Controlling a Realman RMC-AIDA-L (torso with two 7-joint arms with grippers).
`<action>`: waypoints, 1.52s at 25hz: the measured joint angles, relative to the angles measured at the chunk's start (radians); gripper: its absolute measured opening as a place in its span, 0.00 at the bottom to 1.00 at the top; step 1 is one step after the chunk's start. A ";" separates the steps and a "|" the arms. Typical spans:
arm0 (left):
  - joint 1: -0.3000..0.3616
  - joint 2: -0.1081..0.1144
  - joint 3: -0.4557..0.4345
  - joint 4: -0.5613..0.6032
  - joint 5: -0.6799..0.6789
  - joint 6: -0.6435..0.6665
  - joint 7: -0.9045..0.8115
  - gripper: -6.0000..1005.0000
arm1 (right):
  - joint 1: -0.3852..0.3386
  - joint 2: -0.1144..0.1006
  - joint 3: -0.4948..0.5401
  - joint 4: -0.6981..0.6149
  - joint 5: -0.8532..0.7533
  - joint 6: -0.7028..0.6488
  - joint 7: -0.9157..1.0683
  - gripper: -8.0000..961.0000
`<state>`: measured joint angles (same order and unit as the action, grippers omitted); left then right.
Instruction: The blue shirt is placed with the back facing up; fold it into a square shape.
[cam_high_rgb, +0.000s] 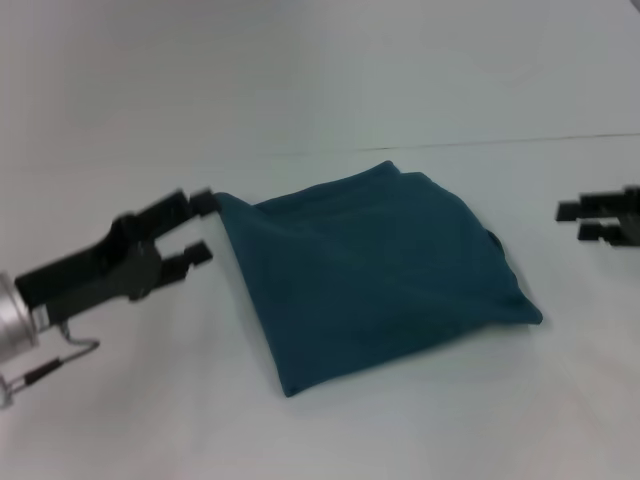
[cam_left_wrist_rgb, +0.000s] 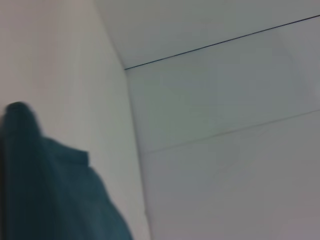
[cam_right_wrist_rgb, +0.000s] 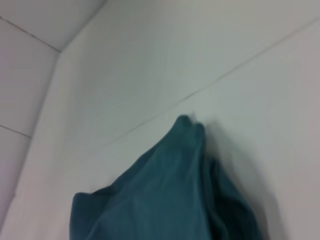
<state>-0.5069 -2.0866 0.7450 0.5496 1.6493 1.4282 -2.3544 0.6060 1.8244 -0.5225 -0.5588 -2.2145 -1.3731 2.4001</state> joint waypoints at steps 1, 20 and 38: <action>0.005 0.000 -0.010 0.000 0.023 0.007 -0.001 0.90 | 0.029 0.001 -0.008 -0.016 -0.032 0.015 0.025 0.61; 0.034 0.002 -0.086 0.053 0.139 0.115 -0.031 0.92 | 0.237 0.087 -0.246 0.035 -0.252 0.308 0.183 0.59; 0.034 -0.006 -0.087 0.050 0.136 0.079 -0.017 0.92 | 0.296 0.147 -0.264 0.154 -0.253 0.548 0.170 0.57</action>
<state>-0.4730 -2.0926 0.6580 0.5999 1.7856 1.5074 -2.3717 0.9025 1.9713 -0.7860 -0.4047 -2.4674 -0.8255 2.5698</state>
